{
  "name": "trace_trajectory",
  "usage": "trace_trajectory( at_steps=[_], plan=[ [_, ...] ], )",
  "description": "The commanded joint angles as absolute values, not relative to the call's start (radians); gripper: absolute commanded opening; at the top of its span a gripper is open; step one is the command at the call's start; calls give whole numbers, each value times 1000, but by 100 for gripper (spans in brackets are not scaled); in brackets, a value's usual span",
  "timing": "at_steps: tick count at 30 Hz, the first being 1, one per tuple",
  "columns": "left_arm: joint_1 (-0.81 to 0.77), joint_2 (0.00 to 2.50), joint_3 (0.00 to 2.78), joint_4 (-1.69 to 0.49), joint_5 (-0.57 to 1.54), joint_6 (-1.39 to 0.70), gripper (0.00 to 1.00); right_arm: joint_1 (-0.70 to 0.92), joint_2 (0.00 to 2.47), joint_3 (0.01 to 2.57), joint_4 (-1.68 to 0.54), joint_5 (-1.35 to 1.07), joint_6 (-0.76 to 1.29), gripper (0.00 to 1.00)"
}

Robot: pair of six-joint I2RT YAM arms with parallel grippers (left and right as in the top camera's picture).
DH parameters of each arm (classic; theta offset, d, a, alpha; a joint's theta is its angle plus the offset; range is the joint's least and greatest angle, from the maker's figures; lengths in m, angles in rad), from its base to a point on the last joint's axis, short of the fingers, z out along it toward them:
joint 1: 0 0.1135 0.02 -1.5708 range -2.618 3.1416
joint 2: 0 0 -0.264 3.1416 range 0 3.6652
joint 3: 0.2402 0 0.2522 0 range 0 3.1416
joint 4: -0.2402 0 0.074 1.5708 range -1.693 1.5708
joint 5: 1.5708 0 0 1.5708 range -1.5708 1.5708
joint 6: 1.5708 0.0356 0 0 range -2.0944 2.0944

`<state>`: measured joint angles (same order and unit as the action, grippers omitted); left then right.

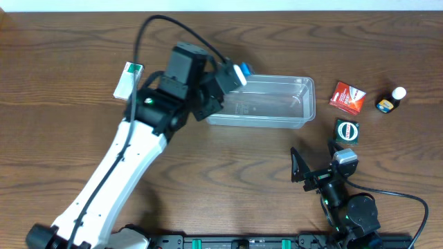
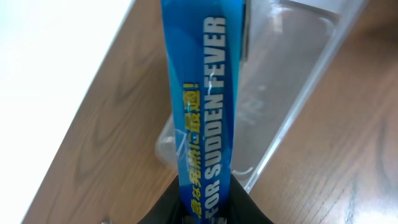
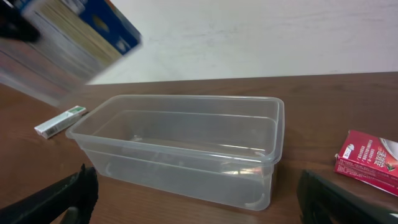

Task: Pack container
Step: 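Carry the blue box right and lower it into the clear container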

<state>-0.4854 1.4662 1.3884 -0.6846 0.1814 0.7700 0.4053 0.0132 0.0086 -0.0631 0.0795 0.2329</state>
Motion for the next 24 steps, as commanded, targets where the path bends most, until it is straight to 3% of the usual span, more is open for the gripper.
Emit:
trace_trajectory(
  at_steps=[1,24],
  plan=[
    [-513,1502,1403,-667,252,929,19,418,12,6,-65,86,223,99],
    [-533,1773,1403,-507,192,1040,20,418,12,6,-65,86,223,99]
  ],
)
